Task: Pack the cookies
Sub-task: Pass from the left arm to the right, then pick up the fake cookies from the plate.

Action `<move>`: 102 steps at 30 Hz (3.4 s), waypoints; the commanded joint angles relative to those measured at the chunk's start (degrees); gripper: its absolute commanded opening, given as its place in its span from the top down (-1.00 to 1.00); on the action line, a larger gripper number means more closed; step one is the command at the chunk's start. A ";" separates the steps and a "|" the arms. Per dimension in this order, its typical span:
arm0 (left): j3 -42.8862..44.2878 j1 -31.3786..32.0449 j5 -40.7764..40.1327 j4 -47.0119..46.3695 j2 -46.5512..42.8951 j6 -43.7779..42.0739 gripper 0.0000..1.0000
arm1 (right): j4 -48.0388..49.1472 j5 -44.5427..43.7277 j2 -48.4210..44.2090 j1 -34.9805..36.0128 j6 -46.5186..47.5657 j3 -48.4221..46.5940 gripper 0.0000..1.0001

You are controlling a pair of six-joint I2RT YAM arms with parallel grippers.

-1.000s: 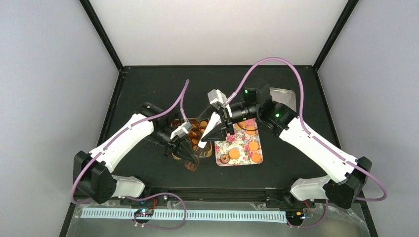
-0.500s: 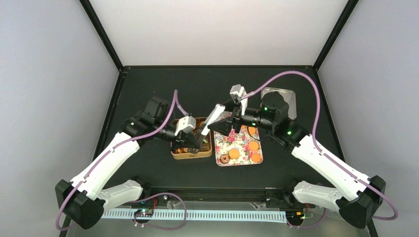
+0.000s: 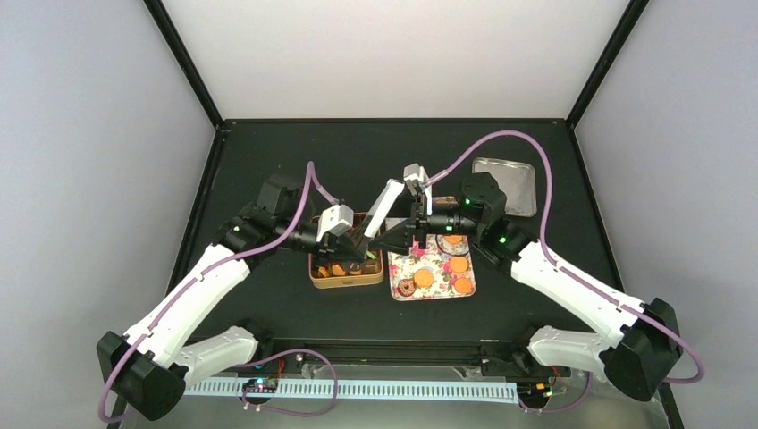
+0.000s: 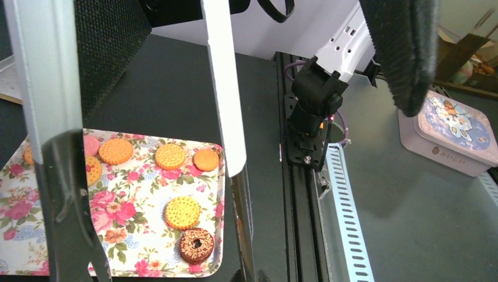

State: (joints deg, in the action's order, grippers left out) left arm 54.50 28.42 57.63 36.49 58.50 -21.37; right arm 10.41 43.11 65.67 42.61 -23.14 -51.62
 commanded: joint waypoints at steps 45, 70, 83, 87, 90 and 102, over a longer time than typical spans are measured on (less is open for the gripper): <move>0.43 -0.02 -3.30 -1.54 -0.83 0.45 0.97 | 11.84 8.44 7.27 -1.96 -1.25 -3.19 -0.13; -0.88 -0.14 -18.92 -5.63 0.69 4.23 0.02 | -0.94 -2.14 4.29 0.17 9.18 -4.14 0.64; -0.92 -11.97 -20.24 4.59 -6.16 -6.15 -0.87 | -19.88 -20.61 -10.21 0.16 20.59 4.98 0.49; -1.94 -17.73 -22.73 4.92 -7.54 -8.81 -0.87 | -22.02 -28.24 -14.47 0.14 21.00 8.74 0.48; -2.07 -19.17 -25.77 6.11 -7.51 -11.97 -0.87 | -21.79 -32.33 -16.57 0.15 20.88 11.32 0.46; -2.28 -20.39 -26.18 3.96 -7.76 -10.12 -0.91 | -17.33 -39.50 -15.00 0.27 17.39 14.95 0.36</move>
State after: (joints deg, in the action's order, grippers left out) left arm 52.12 8.58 31.88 41.06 51.44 -31.94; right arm -10.46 7.88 50.48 42.52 -3.99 -38.06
